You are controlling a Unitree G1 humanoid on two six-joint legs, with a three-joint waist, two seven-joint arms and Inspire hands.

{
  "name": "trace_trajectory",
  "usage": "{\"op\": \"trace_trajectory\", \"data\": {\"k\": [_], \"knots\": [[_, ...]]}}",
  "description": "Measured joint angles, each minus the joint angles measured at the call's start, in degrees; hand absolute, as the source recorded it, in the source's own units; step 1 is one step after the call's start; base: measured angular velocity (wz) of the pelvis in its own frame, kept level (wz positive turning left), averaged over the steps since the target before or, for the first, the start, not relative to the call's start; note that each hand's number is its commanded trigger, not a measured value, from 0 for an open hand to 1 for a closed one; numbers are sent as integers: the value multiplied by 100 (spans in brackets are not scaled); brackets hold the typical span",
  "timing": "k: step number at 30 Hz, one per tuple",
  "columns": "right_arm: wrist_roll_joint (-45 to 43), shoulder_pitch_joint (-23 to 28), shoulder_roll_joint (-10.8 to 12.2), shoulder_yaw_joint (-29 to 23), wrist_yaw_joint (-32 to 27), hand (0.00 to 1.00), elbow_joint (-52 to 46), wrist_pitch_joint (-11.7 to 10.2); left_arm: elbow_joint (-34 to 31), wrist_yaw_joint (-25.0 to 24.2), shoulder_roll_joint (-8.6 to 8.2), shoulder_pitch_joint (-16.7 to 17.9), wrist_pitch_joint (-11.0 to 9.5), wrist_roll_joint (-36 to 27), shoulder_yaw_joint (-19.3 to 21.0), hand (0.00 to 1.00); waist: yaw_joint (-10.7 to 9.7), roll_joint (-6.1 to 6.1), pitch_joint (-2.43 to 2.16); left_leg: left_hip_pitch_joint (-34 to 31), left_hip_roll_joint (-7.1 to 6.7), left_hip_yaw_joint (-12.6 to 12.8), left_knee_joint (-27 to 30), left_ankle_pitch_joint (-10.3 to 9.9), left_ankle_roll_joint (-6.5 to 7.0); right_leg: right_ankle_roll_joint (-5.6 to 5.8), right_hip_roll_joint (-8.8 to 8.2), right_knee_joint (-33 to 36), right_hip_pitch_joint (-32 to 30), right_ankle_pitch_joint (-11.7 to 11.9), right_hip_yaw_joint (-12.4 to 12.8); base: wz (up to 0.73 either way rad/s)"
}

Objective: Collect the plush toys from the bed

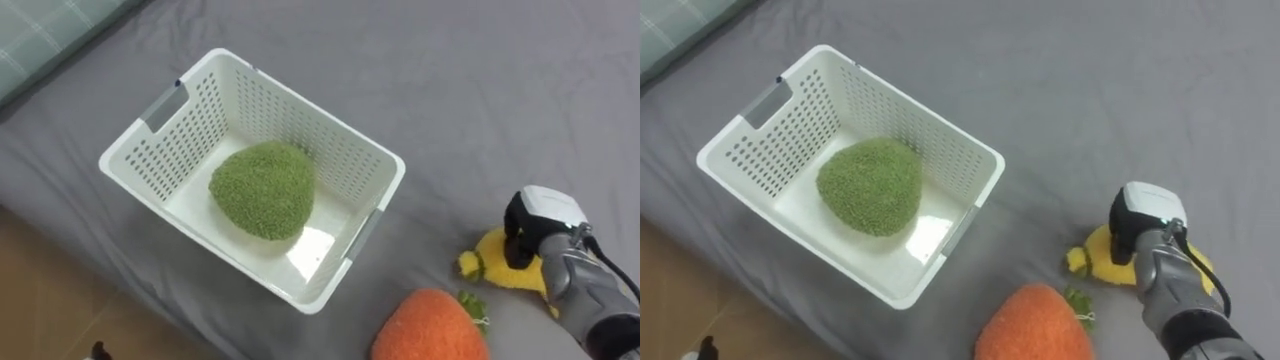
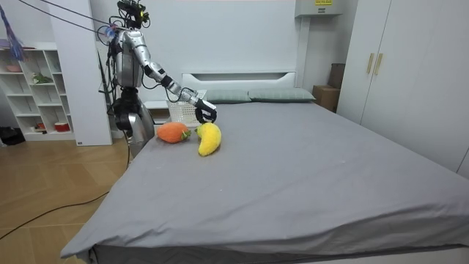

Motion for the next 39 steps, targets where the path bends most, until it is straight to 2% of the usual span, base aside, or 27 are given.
{"op": "trace_trajectory", "data": {"k": [1, 3, 4, 6, 9, 15, 19, 20, 24, 29, 39], "knots": [[-23, 4, -19, -23, 0, 100, -63, 2, 1, 13, 3, 9, 0, -2, 14, 0, -3, 11, -6, 27, 3, 18, -2, 0, 0, 0, 5, -1, 21, 0, 10, -15], [-120, 116, -75, -244, 8, 100, -416, 0, -19, 37, -1, 71, 2, 0, 131, 0, -82, 64, -67, 196, 8, 47, -72, 0, 0, 0, 2, -2, 141, 0, 58, -9], [-151, 131, -76, -286, 8, 100, -532, 7, -54, 44, -2, 120, 4, 0, 189, 0, -105, 73, -80, 243, 10, 60, -86, 0, 0, 1, 1, -3, 171, 0, 75, -12], [-162, 203, -88, -464, 18, 100, -1017, 8, -131, 92, -11, 288, 11, -6, 335, 0, -232, 128, -125, 467, 20, 98, -156, 0, 0, 3, -4, -13, 353, -1, 145, -12], [-264, 284, -83, -594, 86, 100, -1392, 17, -158, 151, -37, 395, 13, 1, 360, 0, -380, 185, -166, 767, 31, 150, -251, 0, -1, 9, 4, -44, 611, -5, 163, -6], [-484, 482, -83, -731, 226, 100, -2369, 13, -262, 193, -90, 635, -10, 2, 367, 0, -589, 196, -180, 959, 43, 230, -284, 1, -10, 8, 28, -67, 778, -5, 252, -7], [-483, 533, -84, -731, 343, 100, -2785, 42, -267, 192, -147, 673, -8, -1, 392, 0, -583, 195, -183, 1066, 59, 337, -310, 2, -10, 8, 31, -33, 836, -5, 327, -11], [-483, 543, -83, -731, 436, 100, -3093, 67, -275, 193, -192, 705, -7, 1, 475, 0, -603, 200, -182, 1073, 60, 347, -328, 2, -9, 9, 32, -4, 830, -5, 361, -11], [-281, 642, -83, -902, 493, 100, -4094, 23, -277, 197, -205, 756, -7, -3, 530, 0, -673, 197, -183, 1152, 51, 330, -340, 2, -8, 10, 38, 5, 898, -6, 340, 0], [-247, 607, -83, -914, 538, 100, -4786, 11, -296, 306, -258, 768, -4, -10, 536, 0, -608, 182, -195, 1266, 49, 355, -363, 2, -5, 16, 37, 26, 938, -10, 422, -6], [-13, 464, -82, -913, 760, 100, -5808, -53, -287, 437, -290, 710, -6, 1, 553, 0, -599, 178, -178, 1332, 48, 344, -369, 1, -6, 22, 69, 15, 1006, -13, 459, 0]]}}
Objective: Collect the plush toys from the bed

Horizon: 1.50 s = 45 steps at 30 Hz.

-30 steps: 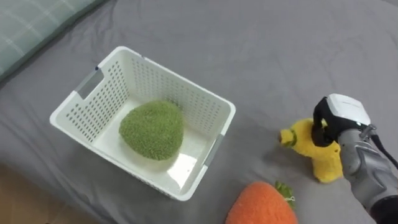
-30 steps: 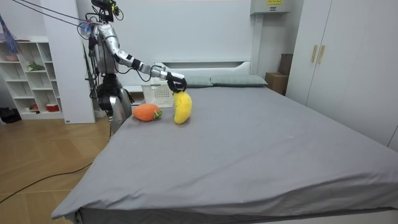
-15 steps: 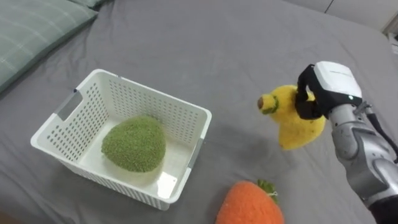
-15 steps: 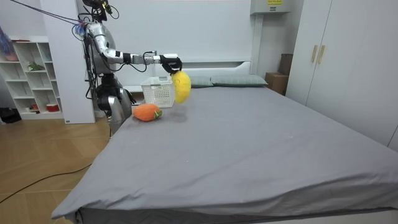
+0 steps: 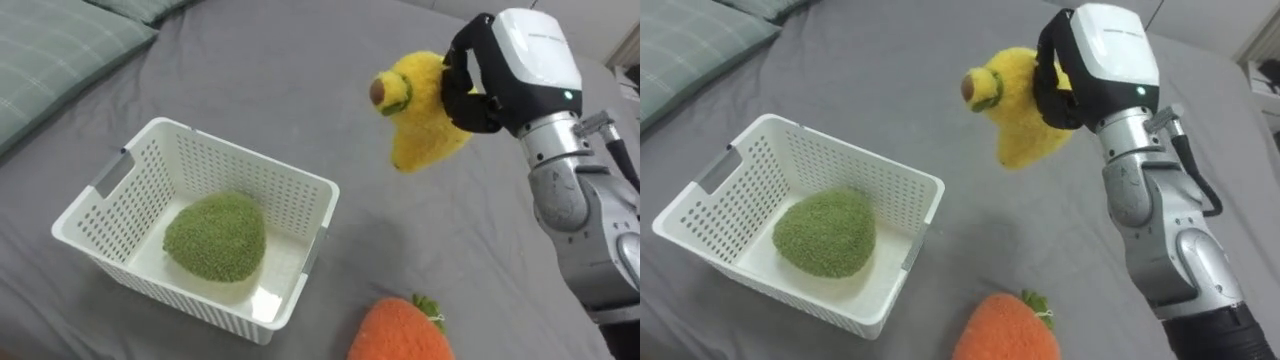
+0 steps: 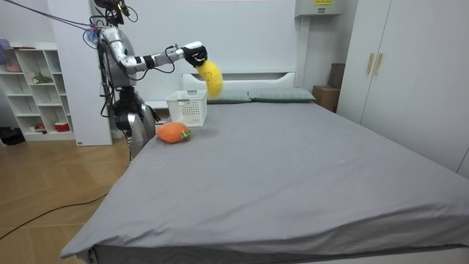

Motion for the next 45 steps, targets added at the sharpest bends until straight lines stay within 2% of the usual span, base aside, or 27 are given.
{"op": "trace_trajectory", "data": {"k": [4, 8, 12, 14, 16, 20, 24, 32, 37, 38, 39, 40, 41, 45], "knots": [[203, -55, 1, 19, 241, 100, -241, 13, 2, -16, -1, -70, 0, -4, 0, 0, 44, -27, 6, -8, -1, 2, 0, 0, 0, 0, -2, 5, -12, 0, 0, 0], [369, -323, 27, 39, 451, 100, -496, 21, 3, -30, -18, -154, 3, -4, 4, 0, 68, -26, 9, -2, -1, 7, -9, -1, 1, 0, 1, 3, -13, 0, 5, 0], [336, -604, 73, 246, 551, 100, -634, 159, 4, -57, -30, -251, 15, 3, -1, 0, 234, -29, 8, 39, 4, 14, -41, 0, 1, 1, 9, -4, 3, 0, 5, 0], [317, -704, 97, 405, 625, 100, -634, 141, 4, -59, -39, -265, 15, 3, -4, 0, 303, -31, 10, 37, 5, 10, -42, 0, 1, 0, 8, -8, 3, 0, 3, 2], [207, -732, 186, 536, 714, 100, -634, 138, 4, -59, -39, -277, 15, 3, -1, 0, 338, -40, 13, 33, 5, -9, -53, 0, 1, 1, 6, -9, 4, 0, -10, 6], [176, -758, 528, 819, 896, 100, -653, 219, 4, -86, -39, -312, 16, 56, -3, 0, 513, -99, 13, 3, 2, -29, -83, 0, 1, 2, 9, -14, -28, -1, -7, 0], [176, -761, 715, 1020, 1127, 100, -661, 275, 13, -150, -57, -435, 16, 53, -5, 0, 652, -133, 1, -1, -5, -70, -85, 1, 3, 3, -2, -14, -22, -2, -51, 6], [220, -851, 921, 1303, 1332, 100, -657, 272, 60, -259, -56, -490, 16, 57, -27, 0, 705, -168, 36, -14, -35, -170, -85, 3, 7, 38, -34, -21, 1, -23, -183, 6], [226, -857, 951, 1678, 1540, 100, -656, 270, 132, -253, -35, -610, 17, 54, -131, 0, 819, -252, 45, -58, -41, -224, -82, 3, 7, 41, -44, -36, -15, -25, -320, 5], [227, -857, 978, 1712, 1613, 95, -655, 272, 133, -253, -36, -622, 18, 54, -134, 0, 846, -282, 47, -64, -45, -240, -83, 3, 7, 41, -43, -52, -12, -25, -327, 6], [232, -857, 993, 1713, 1667, 55, -655, 276, 133, -253, -35, -640, 27, 61, -132, 0, 903, -316, 48, -80, -54, -249, -85, 3, 7, 41, -41, -98, -7, -25, -323, 5], [232, -857, 993, 1714, 1685, 5, -656, 281, 133, -253, -36, -655, 35, 62, -134, 0, 925, -328, 51, -97, -60, -263, -83, 3, 7, 41, -42, -113, -8, -25, -325, 11], [228, -857, 997, 1719, 1706, 0, -655, 297, 132, -253, -37, -679, 46, 61, -140, 0, 929, -338, 56, -126, -67, -309, -78, 6, 12, 41, -43, -114, -17, -25, -330, 12], [201, -858, 1026, 1748, 1713, 0, -652, 338, 131, -252, -36, -712, 51, 65, -135, 0, 968, -336, 58, -171, -72, -331, -75, 7, 13, 41, -47, -118, -56, -25, -325, 4]]}}
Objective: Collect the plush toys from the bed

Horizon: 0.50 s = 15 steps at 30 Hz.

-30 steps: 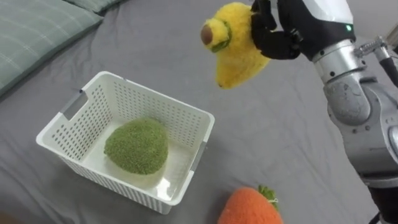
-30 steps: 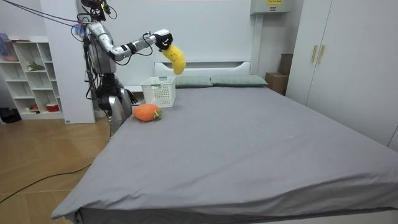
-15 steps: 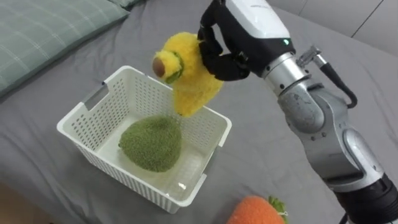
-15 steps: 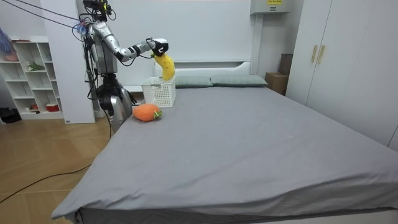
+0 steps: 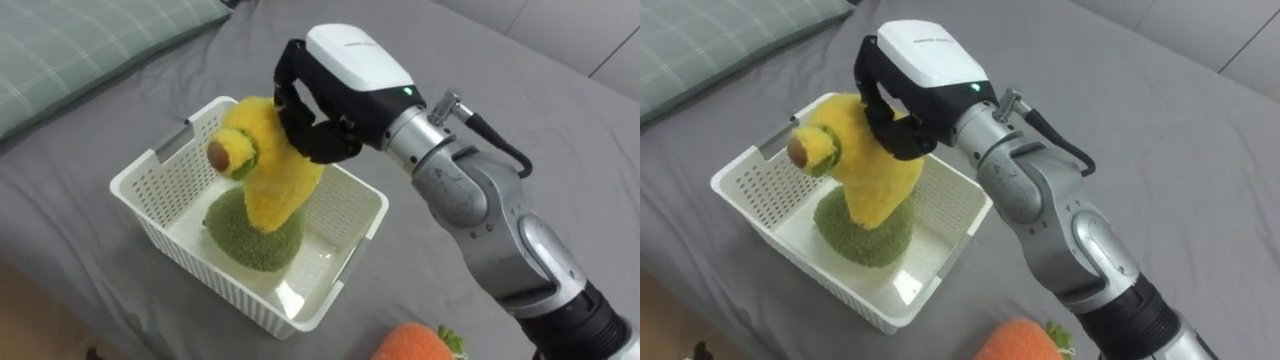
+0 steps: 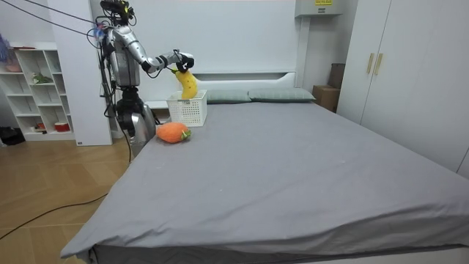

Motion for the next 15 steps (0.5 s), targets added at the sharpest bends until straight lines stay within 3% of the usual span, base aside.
{"op": "trace_trajectory", "data": {"k": [15], "knots": [[-22, 2, 3, 45, 92, 0, 94, 18, -9, 8, -11, -33, 0, -5, -91, 0, -18, 34, 25, 2, -1, -2, -9, 0, 0, 0, 5, 0, -6, 0, 10, 0]]}}
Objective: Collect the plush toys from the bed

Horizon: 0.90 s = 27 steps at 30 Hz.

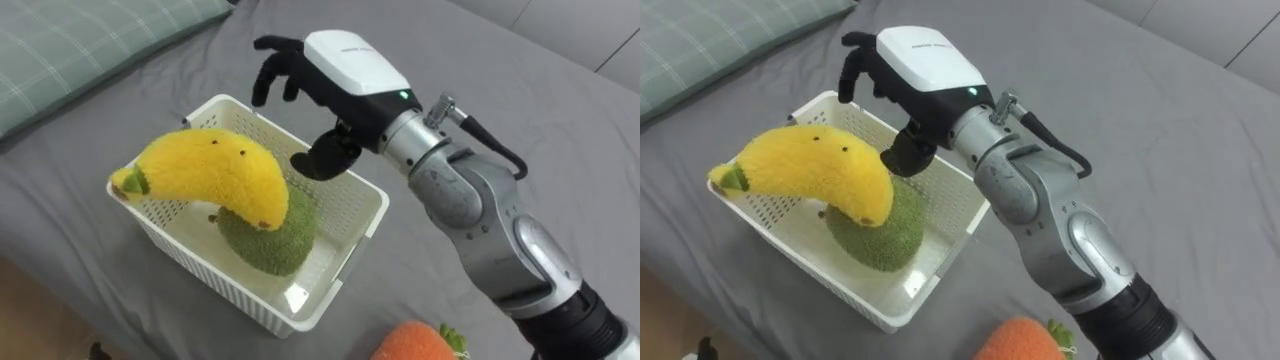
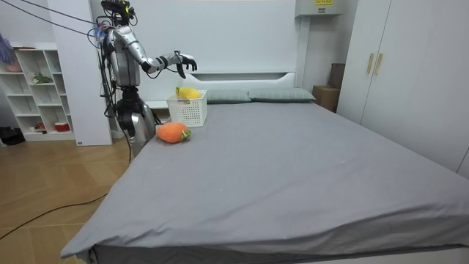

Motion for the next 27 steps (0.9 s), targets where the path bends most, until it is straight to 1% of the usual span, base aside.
{"op": "trace_trajectory", "data": {"k": [3, 6, 12, 17, 19, 20, 23, 24, 26, 27], "knots": [[0, 10, -1, 25, 108, 0, 7, 47, 0, 0, -1, 1, 0, -1, 0, 0, -5, 7, 5, 2, 0, 0, 0, 0, 0, 0, 0, 0, 4, 0, 2, 0], [0, 11, 3, 32, 203, 0, 72, 48, 0, 5, -1, 2, 1, -1, 0, 0, -7, 22, 16, 12, 0, 0, 1, 0, 0, 0, 0, -1, 16, 0, 3, 0], [-1, 15, 3, 34, 396, 0, 193, 54, 5, 5, -1, 8, 1, -3, -3, 0, -8, 26, 19, 20, -1, -1, 2, 0, 0, 0, 0, -2, 27, 0, 2, 0], [25, 98, -10, 32, 401, 0, 244, 40, 5, 4, -7, 9, 1, -14, -14, 0, -33, 30, 23, 38, -1, 12, 2, 0, 0, 0, -2, -2, 51, 0, 10, 0], [15, 240, -38, 30, 365, 0, 316, 40, 3, 4, -9, 7, 1, -13, -10, 0, -37, 31, 23, 48, -1, 11, 1, 0, 1, 0, -6, -1, 59, 0, 12, 0], [15, 391, -51, 25, 346, 0, 341, 41, 3, 4, -9, 9, 2, -7, -9, 0, -44, 40, 29, 48, -3, 12, 3, 0, 1, 0, -10, -1, 61, 0, 14, 0], [17, 870, -53, -10, 330, 0, 365, 34, 3, 4, -10, 10, 2, -6, 23, 0, -74, 75, 53, 26, -6, 13, 6, 1, 3, 0, -10, -1, 66, 0, 33, 0], [23, 1010, -59, -23, 330, 0, 400, 35, 5, 5, -13, 20, 2, -7, 41, 0, -98, 96, 68, 20, -5, 14, 6, 1, 3, 0, -8, -1, 62, 0, 41, 0], [55, 1096, -76, -38, 329, 0, 498, 27, 4, 4, -17, 53, 2, -7, 35, 0, -183, 135, 86, 16, -4, 25, 16, 1, 3, 0, -1, -1, 53, 0, 70, -3], [195, 1215, -70, -159, 303, 0, 574, -5, 4, 4, -43, 59, 2, -11, 29, 0, -204, 169, 76, 30, -2, 50, 21, 0, 3, 0, 1, -2, 48, 0, 94, -6]]}}
